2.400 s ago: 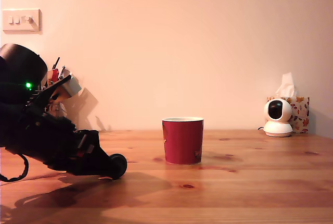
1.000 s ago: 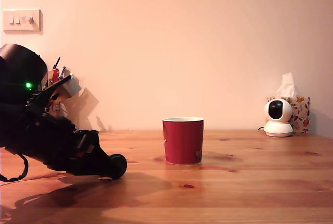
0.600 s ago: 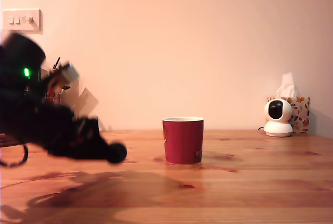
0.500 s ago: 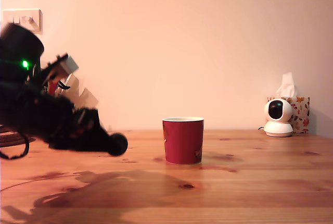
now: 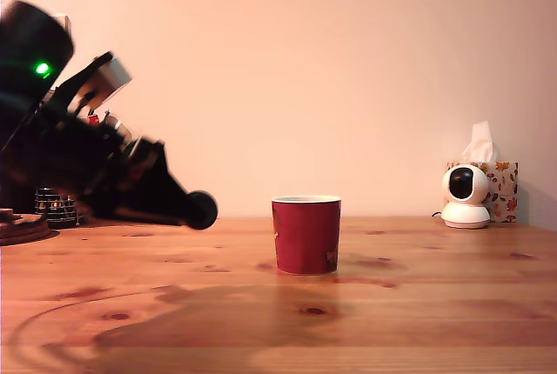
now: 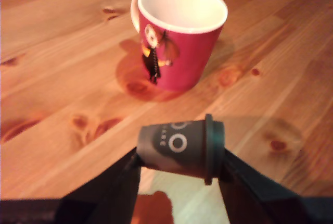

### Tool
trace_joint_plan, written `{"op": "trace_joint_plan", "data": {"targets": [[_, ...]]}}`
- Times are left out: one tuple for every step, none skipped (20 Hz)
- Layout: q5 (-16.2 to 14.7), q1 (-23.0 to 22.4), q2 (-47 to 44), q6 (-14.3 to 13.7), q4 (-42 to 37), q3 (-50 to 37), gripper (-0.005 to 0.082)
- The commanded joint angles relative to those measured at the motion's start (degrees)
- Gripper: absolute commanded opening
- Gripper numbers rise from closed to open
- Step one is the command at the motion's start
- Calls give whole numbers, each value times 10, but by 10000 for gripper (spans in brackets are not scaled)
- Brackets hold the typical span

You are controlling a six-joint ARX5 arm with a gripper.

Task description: Pick up the coffee capsules on the table and drop them inside the coffee cup

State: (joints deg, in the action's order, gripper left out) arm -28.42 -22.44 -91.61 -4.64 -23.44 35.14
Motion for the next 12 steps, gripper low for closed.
{"op": "trace_joint_plan", "data": {"targets": [[-7, -8, 7, 3, 29, 27, 263], [-8, -12, 7, 2, 47, 41, 263], [-8, -17, 7, 1, 63, 55, 263], [-8, -21, 7, 1, 74, 68, 263], [-7, -27, 7, 1, 85, 81, 263], [-7, -32, 7, 1, 99, 94, 263], [-7, -37, 7, 1, 109, 105, 263], [-7, -40, 7, 1, 118, 116, 263], [-7, -44, 7, 1, 132, 129, 263], [-7, -46, 7, 1, 144, 140, 263], [-5, -49, 6, 1, 153, 150, 263], [-5, -50, 6, 1, 158, 159, 263]]}}
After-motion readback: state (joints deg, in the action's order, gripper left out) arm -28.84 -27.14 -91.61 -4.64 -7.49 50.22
